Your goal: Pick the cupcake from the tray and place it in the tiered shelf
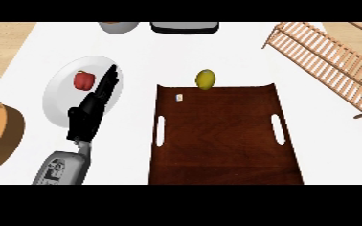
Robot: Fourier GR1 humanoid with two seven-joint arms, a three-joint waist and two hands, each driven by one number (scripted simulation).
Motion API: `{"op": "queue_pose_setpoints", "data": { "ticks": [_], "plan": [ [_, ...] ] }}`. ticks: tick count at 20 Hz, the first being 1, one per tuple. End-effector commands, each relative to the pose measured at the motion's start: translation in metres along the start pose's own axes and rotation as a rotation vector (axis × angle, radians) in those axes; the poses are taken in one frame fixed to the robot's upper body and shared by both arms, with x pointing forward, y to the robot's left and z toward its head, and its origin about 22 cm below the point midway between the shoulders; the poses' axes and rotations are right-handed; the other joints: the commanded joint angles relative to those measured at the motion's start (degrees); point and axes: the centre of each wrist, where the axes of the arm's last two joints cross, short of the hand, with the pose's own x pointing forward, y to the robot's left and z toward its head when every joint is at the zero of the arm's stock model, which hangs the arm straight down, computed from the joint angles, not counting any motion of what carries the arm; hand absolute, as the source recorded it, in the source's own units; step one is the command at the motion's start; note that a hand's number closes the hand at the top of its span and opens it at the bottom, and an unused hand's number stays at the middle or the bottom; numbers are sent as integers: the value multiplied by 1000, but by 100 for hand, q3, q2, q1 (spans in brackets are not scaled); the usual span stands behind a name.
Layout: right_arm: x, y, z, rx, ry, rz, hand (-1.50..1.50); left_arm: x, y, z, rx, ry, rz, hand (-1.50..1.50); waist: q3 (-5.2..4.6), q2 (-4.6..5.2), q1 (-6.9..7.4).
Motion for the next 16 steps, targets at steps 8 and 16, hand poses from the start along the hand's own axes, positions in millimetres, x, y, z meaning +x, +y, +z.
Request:
{"op": "queue_pose_setpoints", "data": {
  "ticks": [8,16],
  "plan": [
    [8,-19,4,-12,193,-255,-150,5,-10,-2,5,-11,5,0,7,-29,-53],
    [39,-55,-3,18,180,-376,-150,9,-9,-5,-3,-7,-4,0,2,-30,-47]
  ]
}}
